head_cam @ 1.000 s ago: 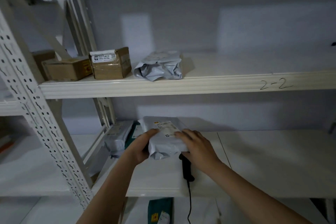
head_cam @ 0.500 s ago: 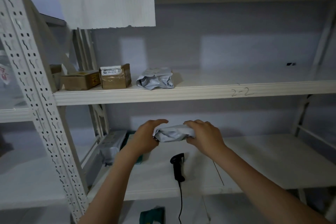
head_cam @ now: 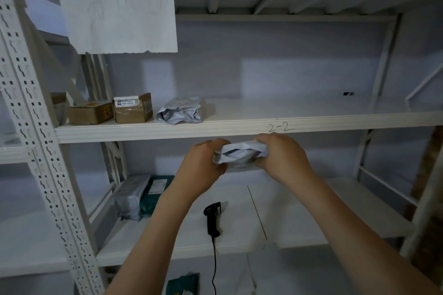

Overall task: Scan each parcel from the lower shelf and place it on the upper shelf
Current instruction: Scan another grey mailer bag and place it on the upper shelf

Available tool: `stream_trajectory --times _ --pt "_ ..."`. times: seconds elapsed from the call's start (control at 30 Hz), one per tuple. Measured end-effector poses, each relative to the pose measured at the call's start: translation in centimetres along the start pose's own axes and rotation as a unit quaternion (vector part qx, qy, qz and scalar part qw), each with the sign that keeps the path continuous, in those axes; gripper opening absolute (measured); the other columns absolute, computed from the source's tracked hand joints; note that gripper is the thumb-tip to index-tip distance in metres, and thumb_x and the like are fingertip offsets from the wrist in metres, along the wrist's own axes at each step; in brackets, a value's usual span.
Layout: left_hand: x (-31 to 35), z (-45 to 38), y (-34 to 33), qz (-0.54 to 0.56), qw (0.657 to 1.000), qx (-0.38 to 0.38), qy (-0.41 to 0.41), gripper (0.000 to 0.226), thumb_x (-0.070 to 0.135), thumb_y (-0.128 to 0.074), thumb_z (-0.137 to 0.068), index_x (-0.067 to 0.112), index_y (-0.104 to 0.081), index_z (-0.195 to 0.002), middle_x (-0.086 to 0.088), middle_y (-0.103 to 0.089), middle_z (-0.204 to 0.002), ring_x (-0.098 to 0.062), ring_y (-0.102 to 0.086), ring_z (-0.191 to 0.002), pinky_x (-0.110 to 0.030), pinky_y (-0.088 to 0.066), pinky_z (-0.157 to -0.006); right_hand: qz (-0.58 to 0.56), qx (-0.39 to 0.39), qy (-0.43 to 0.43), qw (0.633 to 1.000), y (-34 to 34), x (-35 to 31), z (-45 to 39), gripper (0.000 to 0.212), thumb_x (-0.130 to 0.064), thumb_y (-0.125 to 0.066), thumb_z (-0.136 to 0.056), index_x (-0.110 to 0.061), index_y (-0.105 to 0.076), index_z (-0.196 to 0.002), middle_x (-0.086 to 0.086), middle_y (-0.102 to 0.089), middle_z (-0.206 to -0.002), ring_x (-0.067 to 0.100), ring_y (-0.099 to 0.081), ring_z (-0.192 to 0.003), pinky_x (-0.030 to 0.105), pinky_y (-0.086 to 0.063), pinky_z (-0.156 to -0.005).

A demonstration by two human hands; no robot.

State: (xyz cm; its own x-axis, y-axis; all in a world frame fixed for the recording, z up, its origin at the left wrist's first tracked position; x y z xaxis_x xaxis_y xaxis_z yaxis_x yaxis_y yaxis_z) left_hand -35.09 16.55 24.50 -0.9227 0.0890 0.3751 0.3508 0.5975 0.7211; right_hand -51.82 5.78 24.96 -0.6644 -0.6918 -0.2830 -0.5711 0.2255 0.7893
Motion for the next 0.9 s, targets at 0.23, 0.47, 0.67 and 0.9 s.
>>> stream_trajectory --times 0.23,0.47,0.67,0.9 --pt "6.4 -3.4 1.7 -0.052 0.998 0.044 -0.010 0.041 0.016 -0.070 -0.086 0.030 -0.063 -0.124 0.006 -0.070 -0.107 -0.012 -0.059 -0.089 -0.024 -0.045 -0.076 -0.036 0.006 0.049 0.998 7.5 2.3 -1.6 0.024 -0.020 -0.072 -0.078 -0.026 -0.068 -0.101 0.000 -0.068 -0.089 0.026 -0.062 -0.084 0.029 -0.044 -0.065" --pt "12.8 -8.2 5.1 -0.070 0.989 0.124 -0.044 0.040 0.013 -0.068 -0.088 0.032 -0.064 -0.124 0.006 -0.072 -0.112 -0.019 -0.065 -0.103 -0.025 -0.048 -0.085 -0.062 0.103 0.117 0.986 14.5 4.5 -4.6 0.024 -0.026 -0.071 -0.081 -0.020 -0.065 -0.103 0.004 -0.067 -0.095 0.027 -0.061 -0.086 0.032 -0.044 -0.067" --pt "12.7 -12.1 4.4 -0.064 0.979 0.184 -0.063 0.039 0.012 -0.070 -0.087 0.029 -0.064 -0.122 0.008 -0.071 -0.111 -0.017 -0.065 -0.098 -0.030 -0.052 -0.085 -0.082 0.166 0.116 0.976 14.7 5.6 -8.8 0.030 -0.021 -0.067 -0.081 -0.025 -0.065 -0.111 0.002 -0.065 -0.101 0.026 -0.061 -0.090 0.029 -0.045 -0.071" --pt "7.3 -15.5 0.8 -0.068 0.977 0.194 -0.062 0.036 0.011 -0.070 -0.085 0.027 -0.067 -0.118 0.007 -0.072 -0.106 -0.018 -0.065 -0.093 -0.024 -0.047 -0.078 -0.080 0.169 0.100 0.977 8.9 6.6 -13.3 0.036 -0.017 -0.067 -0.080 -0.025 -0.066 -0.115 0.002 -0.065 -0.110 0.028 -0.061 -0.098 0.031 -0.047 -0.075"
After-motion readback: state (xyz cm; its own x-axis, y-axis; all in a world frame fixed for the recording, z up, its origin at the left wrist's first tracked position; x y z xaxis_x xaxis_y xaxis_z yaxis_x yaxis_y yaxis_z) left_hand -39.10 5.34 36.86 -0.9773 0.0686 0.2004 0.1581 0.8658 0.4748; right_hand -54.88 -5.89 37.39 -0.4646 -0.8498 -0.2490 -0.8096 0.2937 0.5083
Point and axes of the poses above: each hand's wrist, its own z-axis away from the middle knuckle, its own y-axis out of the back of the hand, x = y × z, the point moved 1 cm from there along -z, towards the middle knuckle
